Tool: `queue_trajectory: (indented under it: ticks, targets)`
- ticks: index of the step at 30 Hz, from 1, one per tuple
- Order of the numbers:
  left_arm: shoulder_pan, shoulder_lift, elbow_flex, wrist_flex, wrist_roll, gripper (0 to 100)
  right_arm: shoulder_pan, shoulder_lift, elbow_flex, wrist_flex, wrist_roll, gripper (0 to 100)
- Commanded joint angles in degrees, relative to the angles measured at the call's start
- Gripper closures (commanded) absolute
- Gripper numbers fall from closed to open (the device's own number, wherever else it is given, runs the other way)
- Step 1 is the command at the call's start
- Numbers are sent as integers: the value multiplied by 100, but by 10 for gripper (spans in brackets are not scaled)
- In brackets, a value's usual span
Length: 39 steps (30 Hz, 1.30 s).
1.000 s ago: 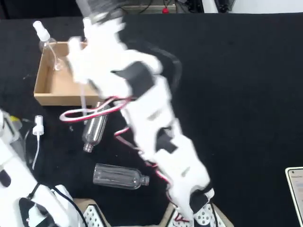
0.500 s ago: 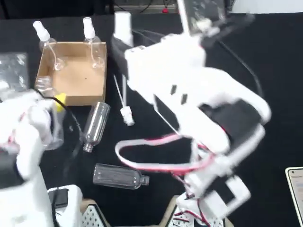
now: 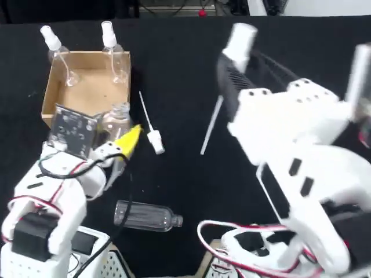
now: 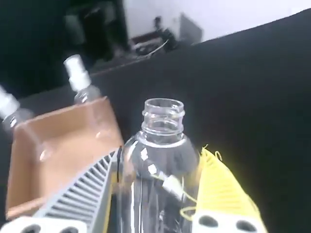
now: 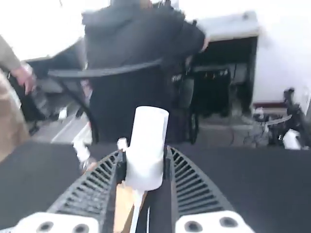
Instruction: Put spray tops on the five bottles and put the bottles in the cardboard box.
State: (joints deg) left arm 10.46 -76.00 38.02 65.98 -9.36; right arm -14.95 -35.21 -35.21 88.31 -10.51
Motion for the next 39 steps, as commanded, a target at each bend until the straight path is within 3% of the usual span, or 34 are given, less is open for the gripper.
queue_trajectory:
  ticks: [1,8,13,17,30,39]
  targets:
    - [549,-404,646,-1046,53,884,193,-295,505,-686,62,974]
    - [822,-1240,2062,-2154,765,884,158,-593,1648,-2013,53,974]
    - [796,-2215,2835,-2620,1222,884,158,-629,2158,-2664,-774,974]
    - [831,-2936,3336,-2664,1292,884,53,-611,2466,-3015,-923,974]
    - [901,-2848,3670,-2664,1301,884,-1196,-602,2809,-3314,-897,971]
    - [901,-2848,3670,-2664,1301,884,-1301,-629,3916,-4325,-897,972]
